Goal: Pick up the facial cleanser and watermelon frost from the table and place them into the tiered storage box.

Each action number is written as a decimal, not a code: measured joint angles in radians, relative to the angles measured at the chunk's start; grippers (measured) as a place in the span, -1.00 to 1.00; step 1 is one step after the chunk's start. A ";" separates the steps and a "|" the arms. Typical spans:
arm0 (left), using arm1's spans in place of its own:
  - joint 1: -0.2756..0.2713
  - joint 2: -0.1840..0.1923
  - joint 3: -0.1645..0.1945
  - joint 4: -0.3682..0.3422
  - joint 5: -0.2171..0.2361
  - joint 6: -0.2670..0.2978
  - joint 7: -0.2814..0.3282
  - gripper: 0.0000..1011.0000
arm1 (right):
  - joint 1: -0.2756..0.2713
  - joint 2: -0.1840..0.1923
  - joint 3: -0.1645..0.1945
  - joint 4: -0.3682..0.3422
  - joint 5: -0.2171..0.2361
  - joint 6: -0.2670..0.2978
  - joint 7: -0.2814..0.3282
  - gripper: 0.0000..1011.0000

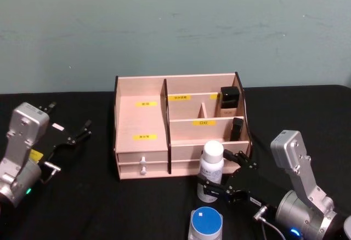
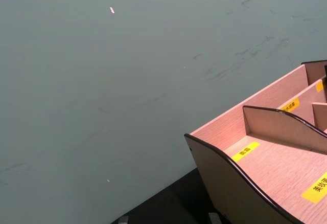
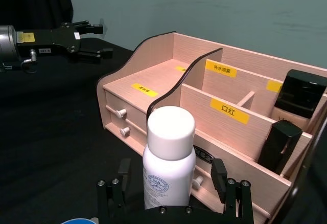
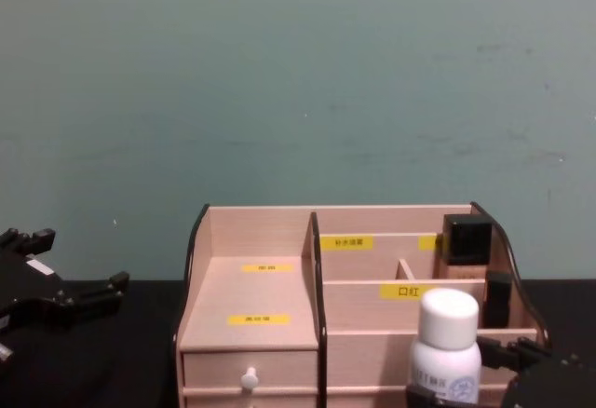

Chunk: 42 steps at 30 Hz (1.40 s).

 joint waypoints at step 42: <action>0.000 0.000 0.000 0.000 0.000 0.000 0.000 1.00 | 0.082 -0.083 -0.001 0.153 -0.006 -0.001 0.095 0.98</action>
